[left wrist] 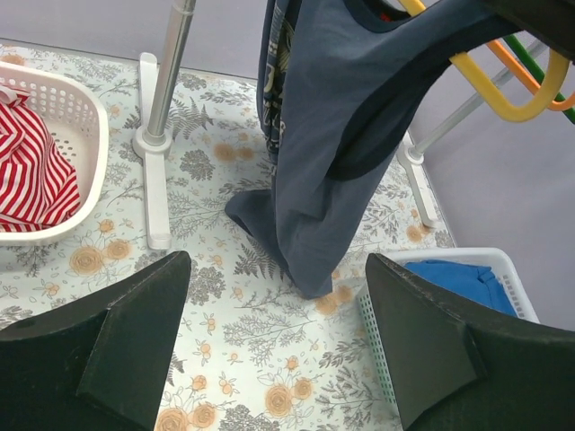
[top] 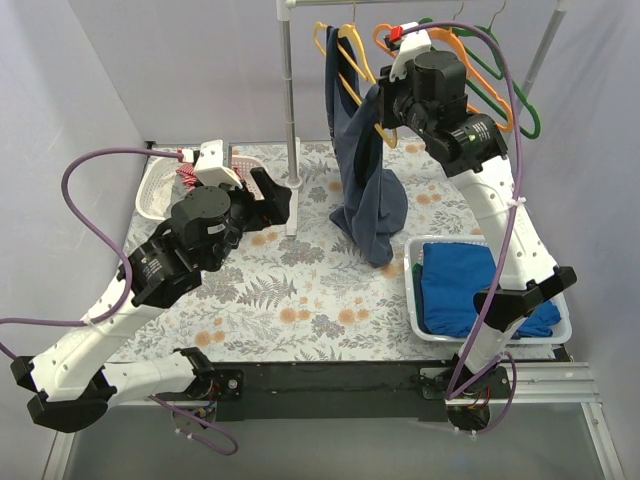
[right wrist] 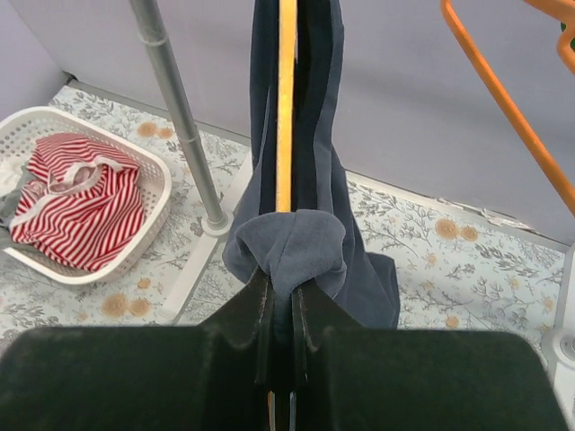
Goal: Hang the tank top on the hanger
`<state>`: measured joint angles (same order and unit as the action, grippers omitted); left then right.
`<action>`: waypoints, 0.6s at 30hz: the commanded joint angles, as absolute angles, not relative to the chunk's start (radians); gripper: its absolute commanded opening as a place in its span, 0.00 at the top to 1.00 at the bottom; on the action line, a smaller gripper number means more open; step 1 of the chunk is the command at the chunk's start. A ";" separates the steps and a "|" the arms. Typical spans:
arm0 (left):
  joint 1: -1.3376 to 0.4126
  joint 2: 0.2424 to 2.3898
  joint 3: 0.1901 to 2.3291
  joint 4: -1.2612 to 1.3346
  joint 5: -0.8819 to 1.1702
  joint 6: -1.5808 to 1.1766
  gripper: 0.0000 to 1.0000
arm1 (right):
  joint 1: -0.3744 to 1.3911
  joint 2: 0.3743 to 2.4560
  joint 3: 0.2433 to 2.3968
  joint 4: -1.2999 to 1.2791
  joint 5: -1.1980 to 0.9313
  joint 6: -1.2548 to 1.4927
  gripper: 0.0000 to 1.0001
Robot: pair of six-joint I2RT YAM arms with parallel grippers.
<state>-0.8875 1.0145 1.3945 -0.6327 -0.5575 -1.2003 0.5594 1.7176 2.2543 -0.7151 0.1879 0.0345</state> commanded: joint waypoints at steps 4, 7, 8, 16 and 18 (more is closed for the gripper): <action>-0.888 0.983 1.391 -0.653 -0.548 -1.187 0.21 | 0.528 1.749 2.301 -0.518 0.063 0.072 0.99; -0.887 0.983 1.385 -0.646 -0.548 -1.184 0.21 | 0.525 1.769 2.284 -0.518 0.034 0.081 0.99; -0.888 0.985 1.385 -0.644 -0.548 -1.183 0.21 | 0.525 1.775 2.278 -0.518 0.026 0.084 0.99; -0.888 0.999 1.379 -0.638 -0.529 -1.187 0.21 | 0.512 1.786 2.243 -0.512 0.015 0.090 0.99; -0.888 0.997 1.373 -0.631 -0.529 -1.187 0.21 | 0.512 1.779 2.227 -0.511 0.011 0.091 0.99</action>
